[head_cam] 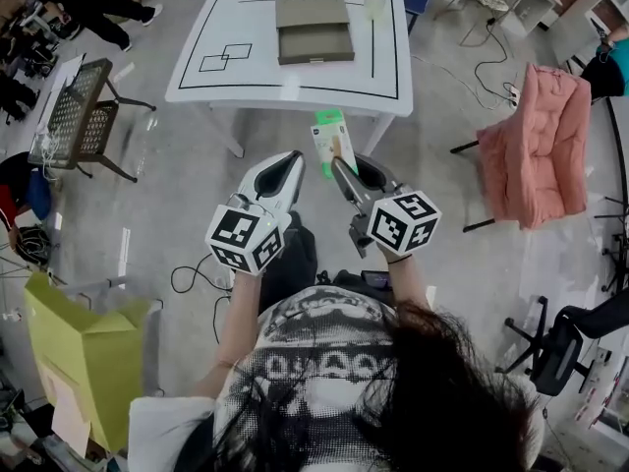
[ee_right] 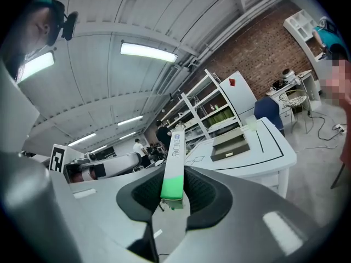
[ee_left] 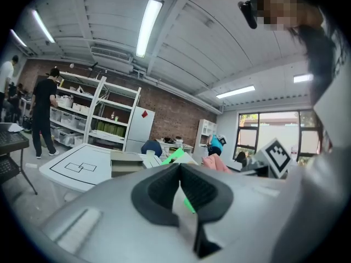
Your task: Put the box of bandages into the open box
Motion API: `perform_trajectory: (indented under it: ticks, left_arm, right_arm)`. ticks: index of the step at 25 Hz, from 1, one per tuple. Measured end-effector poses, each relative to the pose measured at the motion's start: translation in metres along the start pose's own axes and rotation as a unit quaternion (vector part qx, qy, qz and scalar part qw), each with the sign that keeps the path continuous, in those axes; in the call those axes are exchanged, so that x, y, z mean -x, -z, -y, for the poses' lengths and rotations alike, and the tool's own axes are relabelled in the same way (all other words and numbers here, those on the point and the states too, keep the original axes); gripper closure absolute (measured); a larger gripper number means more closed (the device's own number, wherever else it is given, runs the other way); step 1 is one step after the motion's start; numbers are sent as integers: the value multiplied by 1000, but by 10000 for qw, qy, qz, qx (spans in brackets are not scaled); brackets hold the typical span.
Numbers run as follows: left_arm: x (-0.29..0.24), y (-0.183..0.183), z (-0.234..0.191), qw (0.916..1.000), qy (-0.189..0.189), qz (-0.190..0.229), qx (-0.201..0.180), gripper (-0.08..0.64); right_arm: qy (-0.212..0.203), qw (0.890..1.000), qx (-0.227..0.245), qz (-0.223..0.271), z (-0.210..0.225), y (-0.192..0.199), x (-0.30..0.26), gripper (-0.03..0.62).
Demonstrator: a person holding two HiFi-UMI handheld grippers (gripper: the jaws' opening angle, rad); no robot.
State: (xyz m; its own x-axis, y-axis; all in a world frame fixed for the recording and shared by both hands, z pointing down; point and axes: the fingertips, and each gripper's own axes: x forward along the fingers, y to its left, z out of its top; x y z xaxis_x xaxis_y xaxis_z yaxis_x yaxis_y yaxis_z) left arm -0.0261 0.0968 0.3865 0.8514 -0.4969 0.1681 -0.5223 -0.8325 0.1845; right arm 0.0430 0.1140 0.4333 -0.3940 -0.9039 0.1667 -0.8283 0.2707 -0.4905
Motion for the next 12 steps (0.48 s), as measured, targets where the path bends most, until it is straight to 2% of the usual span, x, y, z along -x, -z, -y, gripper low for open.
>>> perform_trajectory:
  ticks: [12]
  left_arm:
    - [-34, -35, -136, 9994, 295, -24, 153, 560]
  right_arm:
    - [340, 9994, -6, -57, 1, -34, -130, 497]
